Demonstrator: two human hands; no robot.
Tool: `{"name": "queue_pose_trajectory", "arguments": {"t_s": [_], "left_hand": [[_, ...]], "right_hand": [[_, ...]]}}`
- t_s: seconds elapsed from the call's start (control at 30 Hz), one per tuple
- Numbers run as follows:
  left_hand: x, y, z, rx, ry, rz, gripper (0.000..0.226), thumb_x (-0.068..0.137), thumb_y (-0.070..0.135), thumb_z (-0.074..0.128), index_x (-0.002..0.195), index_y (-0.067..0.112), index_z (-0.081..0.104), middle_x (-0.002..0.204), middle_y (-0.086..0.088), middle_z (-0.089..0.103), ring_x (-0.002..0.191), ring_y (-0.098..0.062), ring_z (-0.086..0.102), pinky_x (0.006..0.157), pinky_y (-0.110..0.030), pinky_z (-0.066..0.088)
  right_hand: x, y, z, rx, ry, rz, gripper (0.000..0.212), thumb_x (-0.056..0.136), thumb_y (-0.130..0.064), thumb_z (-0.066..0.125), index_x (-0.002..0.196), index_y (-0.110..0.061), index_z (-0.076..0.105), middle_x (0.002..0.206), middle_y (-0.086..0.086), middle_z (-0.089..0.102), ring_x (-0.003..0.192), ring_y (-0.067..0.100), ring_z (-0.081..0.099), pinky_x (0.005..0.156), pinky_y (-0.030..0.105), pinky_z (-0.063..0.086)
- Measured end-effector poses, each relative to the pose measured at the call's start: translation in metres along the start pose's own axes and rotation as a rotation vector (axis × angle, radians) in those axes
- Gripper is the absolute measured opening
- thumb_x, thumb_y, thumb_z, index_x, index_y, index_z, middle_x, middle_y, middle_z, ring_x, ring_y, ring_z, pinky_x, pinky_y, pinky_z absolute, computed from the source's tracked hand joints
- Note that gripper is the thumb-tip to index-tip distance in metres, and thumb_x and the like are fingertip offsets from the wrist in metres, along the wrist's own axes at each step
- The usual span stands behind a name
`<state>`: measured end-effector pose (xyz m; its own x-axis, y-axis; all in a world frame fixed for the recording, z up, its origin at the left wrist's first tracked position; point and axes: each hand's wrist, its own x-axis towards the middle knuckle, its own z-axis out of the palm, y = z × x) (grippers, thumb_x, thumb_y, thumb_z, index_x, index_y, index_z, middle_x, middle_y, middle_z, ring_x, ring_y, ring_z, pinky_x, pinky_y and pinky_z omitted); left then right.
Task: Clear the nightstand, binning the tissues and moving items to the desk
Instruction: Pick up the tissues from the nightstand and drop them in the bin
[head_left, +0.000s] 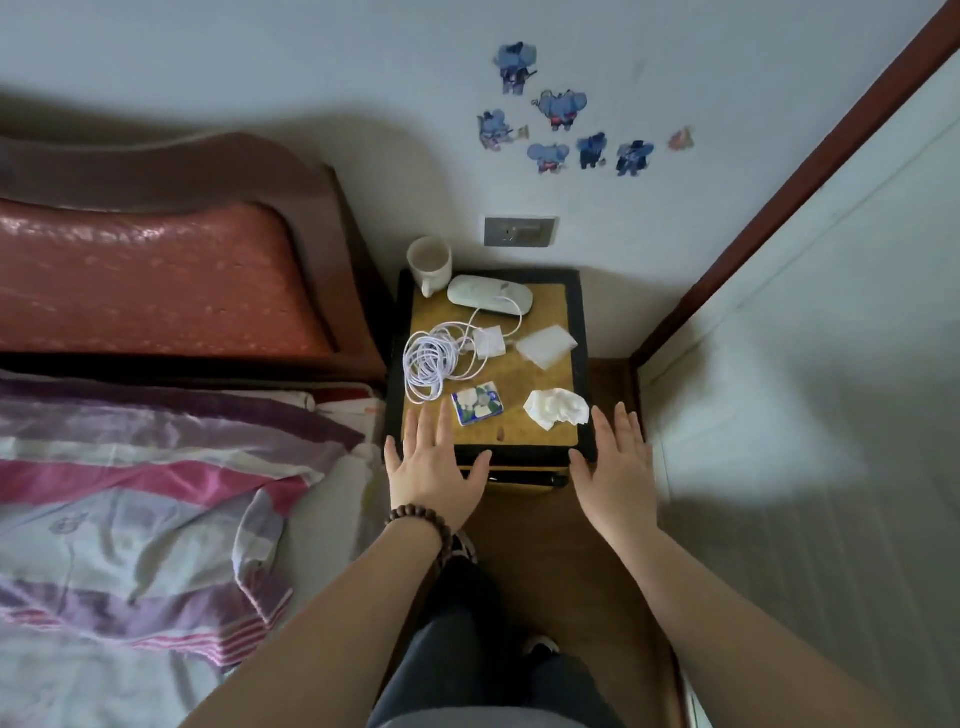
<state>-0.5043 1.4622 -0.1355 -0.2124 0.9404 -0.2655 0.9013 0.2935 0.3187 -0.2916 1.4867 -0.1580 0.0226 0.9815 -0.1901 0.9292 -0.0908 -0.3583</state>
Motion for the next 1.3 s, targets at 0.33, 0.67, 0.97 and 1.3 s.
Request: {"name": "queue_pose_trajectory", "arguments": {"t_s": [0.33, 0.67, 0.97, 1.3], "left_hand": [[0.106, 0.004, 0.043, 0.116, -0.117, 0.164, 0.081, 0.085, 0.068, 0.023, 0.150, 0.023, 0.005, 0.160, 0.001, 0.002, 0.145, -0.016, -0.009, 0.114, -0.044, -0.004], [0.118, 0.014, 0.083, 0.099, -0.153, 0.146, 0.079, 0.089, 0.061, 0.033, 0.150, 0.022, 0.003, 0.160, 0.002, 0.007, 0.146, -0.014, -0.003, 0.118, -0.045, 0.006], [0.160, 0.060, 0.088, 0.093, -0.148, 0.220, 0.079, 0.088, 0.061, 0.034, 0.149, 0.020, 0.006, 0.160, -0.003, 0.006, 0.146, -0.019, -0.003, 0.117, -0.044, 0.003], [0.247, 0.124, 0.154, 0.161, -0.136, 0.262, 0.099, 0.080, 0.071, 0.044, 0.147, 0.022, -0.010, 0.160, -0.006, 0.005, 0.146, -0.024, 0.002, 0.111, -0.042, 0.001]], "right_hand": [[0.081, -0.006, 0.067, 0.021, -0.078, 0.094, 0.077, 0.083, -0.061, 0.053, 0.145, -0.022, 0.029, 0.157, 0.013, 0.015, 0.145, 0.029, 0.009, 0.116, 0.046, 0.015], [0.117, 0.005, 0.117, -0.073, -0.107, -0.043, 0.056, 0.089, -0.034, 0.060, 0.140, -0.025, 0.038, 0.151, 0.008, 0.034, 0.139, 0.028, 0.029, 0.112, 0.038, 0.027], [0.143, 0.033, 0.063, 0.132, 0.069, -0.035, 0.041, 0.082, -0.010, 0.068, 0.122, -0.013, 0.059, 0.120, 0.012, 0.060, 0.107, 0.030, 0.055, 0.081, 0.036, 0.054], [0.168, 0.082, 0.034, 0.194, 0.181, 0.044, 0.042, 0.084, -0.014, 0.067, 0.126, -0.012, 0.058, 0.121, 0.013, 0.058, 0.109, 0.027, 0.056, 0.079, 0.031, 0.052]]}}
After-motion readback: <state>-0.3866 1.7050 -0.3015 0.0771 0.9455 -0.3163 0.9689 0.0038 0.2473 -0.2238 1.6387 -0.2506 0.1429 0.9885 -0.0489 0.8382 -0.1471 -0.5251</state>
